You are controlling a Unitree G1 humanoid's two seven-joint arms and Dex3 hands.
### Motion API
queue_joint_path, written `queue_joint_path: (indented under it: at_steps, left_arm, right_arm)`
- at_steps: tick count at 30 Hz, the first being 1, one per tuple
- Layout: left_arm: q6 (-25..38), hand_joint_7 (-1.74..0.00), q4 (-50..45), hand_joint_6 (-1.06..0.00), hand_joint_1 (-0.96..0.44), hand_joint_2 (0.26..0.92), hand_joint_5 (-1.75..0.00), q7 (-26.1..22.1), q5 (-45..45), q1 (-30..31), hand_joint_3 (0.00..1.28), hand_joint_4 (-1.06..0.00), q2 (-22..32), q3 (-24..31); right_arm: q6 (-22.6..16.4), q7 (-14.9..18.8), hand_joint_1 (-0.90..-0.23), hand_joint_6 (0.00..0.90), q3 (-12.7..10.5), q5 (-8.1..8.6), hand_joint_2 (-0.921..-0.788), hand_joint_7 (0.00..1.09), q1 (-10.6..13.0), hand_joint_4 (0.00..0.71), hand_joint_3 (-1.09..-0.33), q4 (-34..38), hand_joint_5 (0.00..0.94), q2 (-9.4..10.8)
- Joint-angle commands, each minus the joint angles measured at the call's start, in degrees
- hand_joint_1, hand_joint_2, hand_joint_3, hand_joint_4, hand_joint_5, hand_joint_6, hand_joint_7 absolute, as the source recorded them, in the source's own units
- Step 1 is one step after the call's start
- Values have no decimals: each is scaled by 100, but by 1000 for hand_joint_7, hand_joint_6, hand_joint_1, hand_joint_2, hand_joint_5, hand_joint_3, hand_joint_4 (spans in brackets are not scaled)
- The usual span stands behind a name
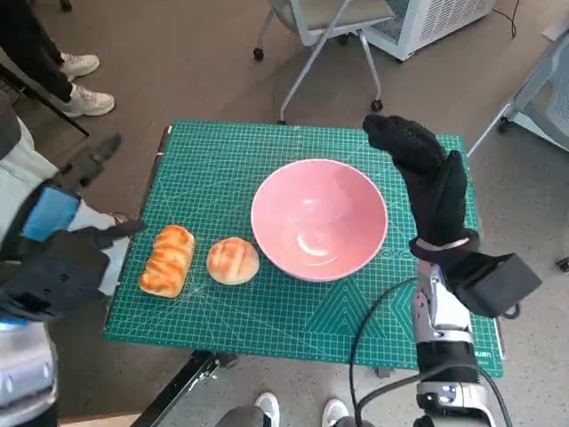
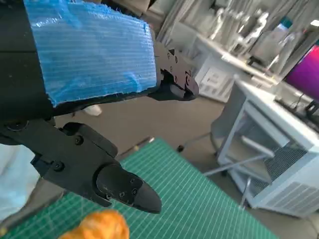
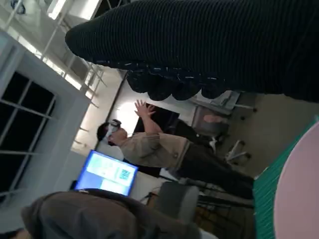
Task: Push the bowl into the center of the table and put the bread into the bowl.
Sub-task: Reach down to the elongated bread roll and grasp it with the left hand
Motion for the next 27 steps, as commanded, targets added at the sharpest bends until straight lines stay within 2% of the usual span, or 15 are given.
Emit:
queue_joint_path:
  at_steps: [1, 11, 27]
  left_arm:
    - [312, -8, -171, -408, -266, 742, -8, -88, 104, 169, 2, -270, 125, -137]
    - [573, -1, -71, -404, -349, 762, -7, 199, 337, 509, 6, -294, 16, -452]
    - [780, 0, 525, -381, -429, 826, -9, 652, 572, 653, 7, -335, -190, -1086]
  right_arm:
    - [26, 83, -681, 74, -2, 64, -921, 490, 94, 189, -761, 59, 0, 34]
    - [25, 209, -687, 74, -32, 143, -921, 493, 117, 192, -756, 136, 2, 16]
    - [105, 346, -680, 73, -76, 251, -921, 492, 119, 186, -756, 148, 0, -65]
